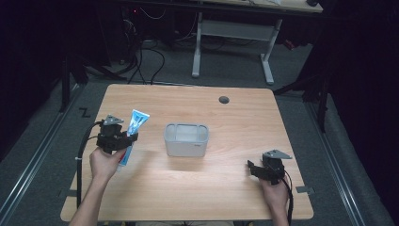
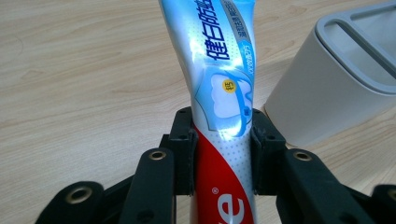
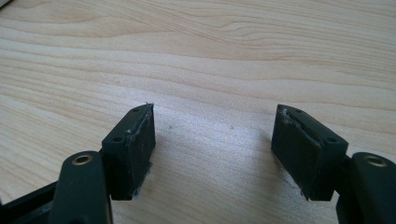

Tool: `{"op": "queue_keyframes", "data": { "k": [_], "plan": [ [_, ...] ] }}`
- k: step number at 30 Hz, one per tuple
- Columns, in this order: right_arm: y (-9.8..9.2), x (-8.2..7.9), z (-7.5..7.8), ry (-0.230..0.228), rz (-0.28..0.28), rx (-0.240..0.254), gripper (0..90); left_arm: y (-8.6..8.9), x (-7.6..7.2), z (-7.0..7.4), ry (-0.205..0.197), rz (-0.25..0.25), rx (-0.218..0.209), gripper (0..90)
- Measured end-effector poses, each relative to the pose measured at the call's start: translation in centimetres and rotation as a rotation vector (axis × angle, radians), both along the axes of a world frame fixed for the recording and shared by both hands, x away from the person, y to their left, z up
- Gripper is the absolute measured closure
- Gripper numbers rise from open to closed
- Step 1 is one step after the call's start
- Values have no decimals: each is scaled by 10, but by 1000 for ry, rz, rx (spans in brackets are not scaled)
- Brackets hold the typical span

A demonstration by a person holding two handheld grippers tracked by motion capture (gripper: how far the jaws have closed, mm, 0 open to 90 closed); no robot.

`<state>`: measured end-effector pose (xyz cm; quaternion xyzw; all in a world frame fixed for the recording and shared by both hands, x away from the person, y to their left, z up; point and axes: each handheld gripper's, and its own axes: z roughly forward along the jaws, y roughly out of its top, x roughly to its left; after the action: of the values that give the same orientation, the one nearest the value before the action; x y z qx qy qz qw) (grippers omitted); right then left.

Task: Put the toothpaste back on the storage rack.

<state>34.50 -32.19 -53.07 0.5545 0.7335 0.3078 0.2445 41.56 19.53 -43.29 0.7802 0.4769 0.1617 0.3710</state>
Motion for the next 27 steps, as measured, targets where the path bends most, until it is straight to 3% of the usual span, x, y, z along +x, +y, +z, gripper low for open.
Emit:
{"op": "queue_keyframes", "data": {
  "k": [2,13,22,27],
  "plan": [
    [0,0,0,-1,3,-2,305,-4,-2,2,-11,-11,17,678],
    [0,0,0,0,0,0,305,-15,-8,16,-37,-47,-19,684],
    [0,0,0,-1,0,-1,305,-29,-14,32,-73,-86,-8,686],
    [0,0,0,0,0,-1,305,-34,-17,41,-90,-103,-29,685]
  ]
}}
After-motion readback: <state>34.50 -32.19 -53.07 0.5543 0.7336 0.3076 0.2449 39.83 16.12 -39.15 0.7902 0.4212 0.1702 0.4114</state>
